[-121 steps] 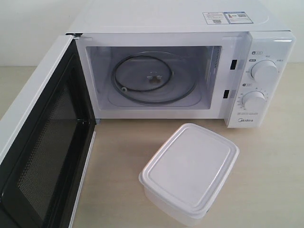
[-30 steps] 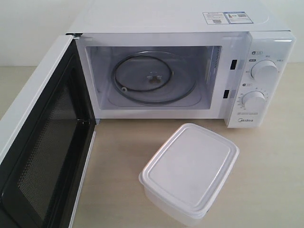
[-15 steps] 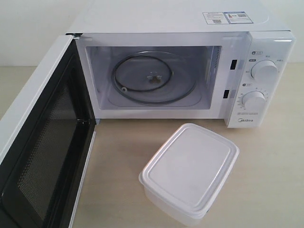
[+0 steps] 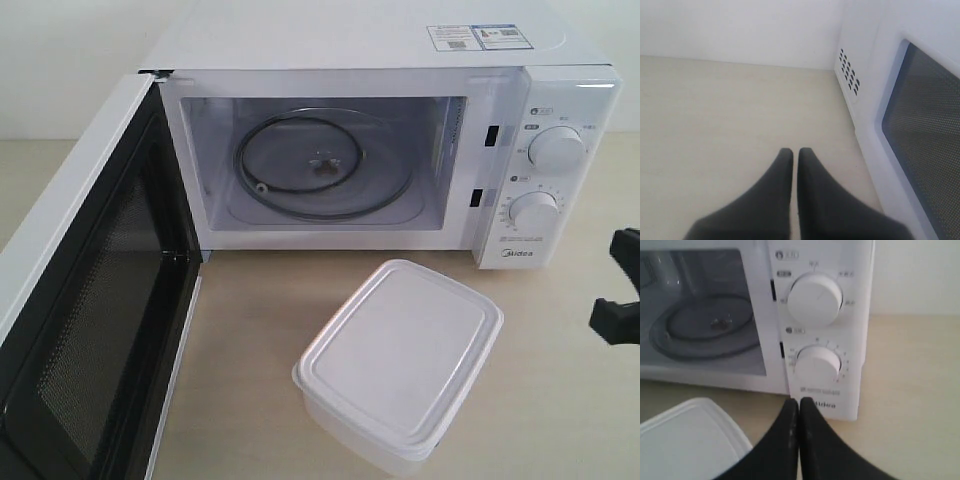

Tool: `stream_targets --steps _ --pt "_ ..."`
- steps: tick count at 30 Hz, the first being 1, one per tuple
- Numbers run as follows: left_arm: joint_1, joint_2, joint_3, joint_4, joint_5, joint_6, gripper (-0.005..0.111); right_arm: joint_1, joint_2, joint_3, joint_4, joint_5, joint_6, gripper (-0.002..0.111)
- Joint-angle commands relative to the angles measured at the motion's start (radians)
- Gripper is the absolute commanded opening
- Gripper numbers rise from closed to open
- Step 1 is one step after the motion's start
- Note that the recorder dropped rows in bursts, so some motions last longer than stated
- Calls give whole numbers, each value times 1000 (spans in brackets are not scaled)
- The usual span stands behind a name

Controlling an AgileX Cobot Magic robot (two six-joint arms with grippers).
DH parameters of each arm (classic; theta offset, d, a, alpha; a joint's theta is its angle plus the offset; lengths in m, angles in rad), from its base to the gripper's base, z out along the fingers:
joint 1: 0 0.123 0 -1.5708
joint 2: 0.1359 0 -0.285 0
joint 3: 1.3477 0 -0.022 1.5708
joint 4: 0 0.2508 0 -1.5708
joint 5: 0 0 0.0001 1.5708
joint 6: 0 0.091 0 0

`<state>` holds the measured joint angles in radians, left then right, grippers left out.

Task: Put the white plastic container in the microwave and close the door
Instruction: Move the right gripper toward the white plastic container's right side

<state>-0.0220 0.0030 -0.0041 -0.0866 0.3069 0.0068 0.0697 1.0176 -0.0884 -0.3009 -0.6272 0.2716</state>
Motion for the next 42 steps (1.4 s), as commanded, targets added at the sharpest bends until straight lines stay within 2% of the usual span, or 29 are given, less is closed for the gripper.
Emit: stream_targets --steps 1,3,9,14,19,26,35,42 --pt "1 -3 4 0 0 1 4 4 174 -5 -98 -97 35 0" --pt "1 -3 4 0 0 1 4 4 261 -5 -193 -155 74 0" --pt "1 -3 4 0 0 1 4 4 429 -5 -320 -298 142 0" --pt "1 -3 4 0 0 1 4 4 456 -5 -431 -171 253 0" --pt "1 -3 4 0 0 1 4 16 460 -3 -496 -156 361 0" --pt "1 -3 4 0 0 1 4 70 460 -34 -487 -84 388 0" --pt "1 -3 4 0 0 1 4 70 460 -119 -494 54 469 0" --pt "1 -3 4 0 0 1 4 70 487 -166 -497 69 486 0"
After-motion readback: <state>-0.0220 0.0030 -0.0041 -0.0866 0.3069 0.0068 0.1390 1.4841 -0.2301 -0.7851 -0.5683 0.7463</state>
